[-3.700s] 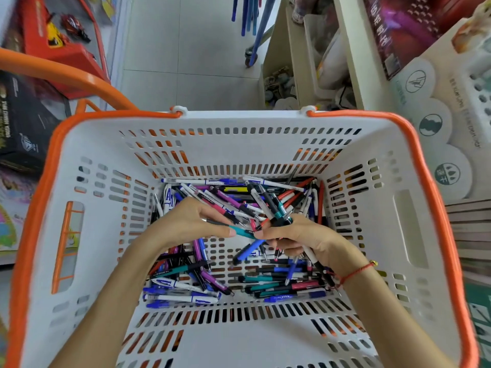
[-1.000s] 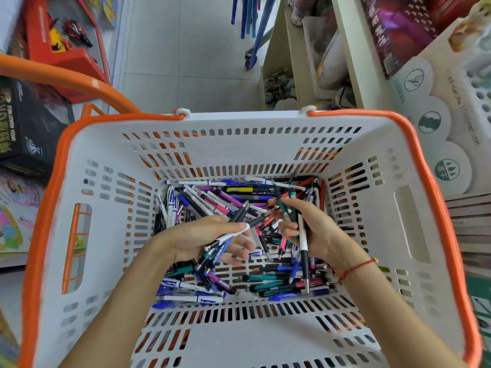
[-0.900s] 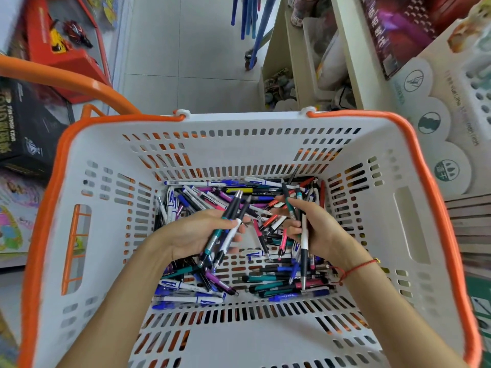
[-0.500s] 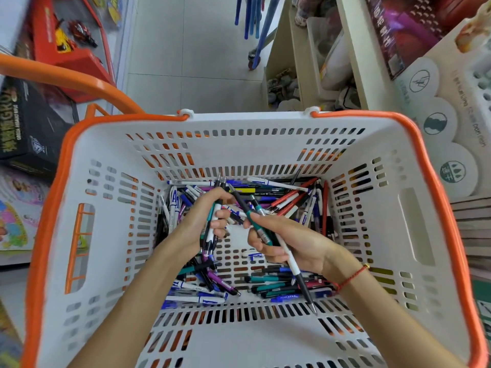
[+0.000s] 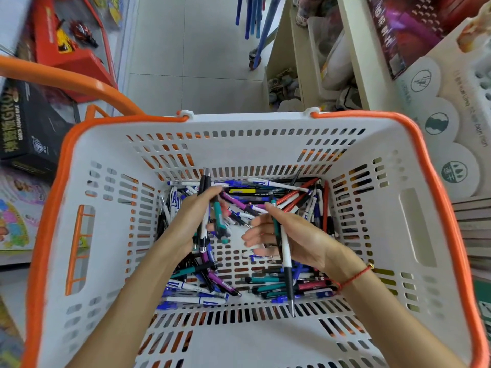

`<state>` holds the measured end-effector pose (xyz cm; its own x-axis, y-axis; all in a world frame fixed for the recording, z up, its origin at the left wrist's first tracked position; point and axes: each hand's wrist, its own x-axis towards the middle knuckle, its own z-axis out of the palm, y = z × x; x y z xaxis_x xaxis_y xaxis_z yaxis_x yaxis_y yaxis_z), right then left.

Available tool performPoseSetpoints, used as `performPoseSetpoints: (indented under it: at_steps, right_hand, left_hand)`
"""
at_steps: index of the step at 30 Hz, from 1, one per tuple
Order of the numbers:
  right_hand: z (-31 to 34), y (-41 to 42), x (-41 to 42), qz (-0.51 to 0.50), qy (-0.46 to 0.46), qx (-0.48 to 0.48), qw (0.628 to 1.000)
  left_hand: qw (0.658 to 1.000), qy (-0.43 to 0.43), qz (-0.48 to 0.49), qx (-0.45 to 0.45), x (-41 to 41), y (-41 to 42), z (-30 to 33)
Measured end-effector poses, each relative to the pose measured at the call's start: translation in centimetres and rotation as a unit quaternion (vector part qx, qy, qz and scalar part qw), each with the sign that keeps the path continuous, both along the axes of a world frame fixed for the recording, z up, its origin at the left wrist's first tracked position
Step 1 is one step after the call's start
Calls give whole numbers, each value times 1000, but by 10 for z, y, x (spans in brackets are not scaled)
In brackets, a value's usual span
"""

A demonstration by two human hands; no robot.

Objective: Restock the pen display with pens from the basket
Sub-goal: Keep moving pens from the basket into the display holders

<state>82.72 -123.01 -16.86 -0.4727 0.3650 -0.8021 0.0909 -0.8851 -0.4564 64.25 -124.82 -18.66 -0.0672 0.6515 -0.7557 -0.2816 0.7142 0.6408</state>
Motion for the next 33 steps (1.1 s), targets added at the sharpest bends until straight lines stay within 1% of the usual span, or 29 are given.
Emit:
performPoseSetpoints:
  at_steps: [2,4,10,13,15,20,23,26,28,30,33]
  right_hand:
    - [-4,3,4,-30,-34,7,999]
    - [-6,4,7,-27,-73,25,997]
    - [-5,5,8,15,-127,89,988]
    - [-7,3,8,66,-167,154,972]
    - [-6,3,9,65,-178,169,967]
    - [-4,5,12,-1,-91,140,986]
    - [-6,5,13,-33,-76,106,991]
    - [-7,4,13,-71,-66,97,991]
    - [-7,4,11,-115,-65,82,988]
    - [-7,3,9,-166,-56,53,983]
    - [-5,4,6,-250,-3,-18,968]
  left_hand:
    - [999,-44,22,-2,-2,0,3]
    - [998,-66,8,-3,-1,0,3]
    - [992,-72,-96,-29,-3,-3,-4]
    - [991,-69,-109,-29,-1,-3,-5]
    - [991,-53,-125,-20,0,-3,-5]
    - [991,-36,-132,-7,0,-4,-9]
    - [994,-26,-107,-7,-2,-4,-10]
    - [996,-30,-85,-9,-1,-5,-10]
    - [995,-47,-88,-12,1,-5,-10]
    - [992,-82,-93,-12,4,-5,-7]
    - [986,-126,-107,-8,5,-4,-3]
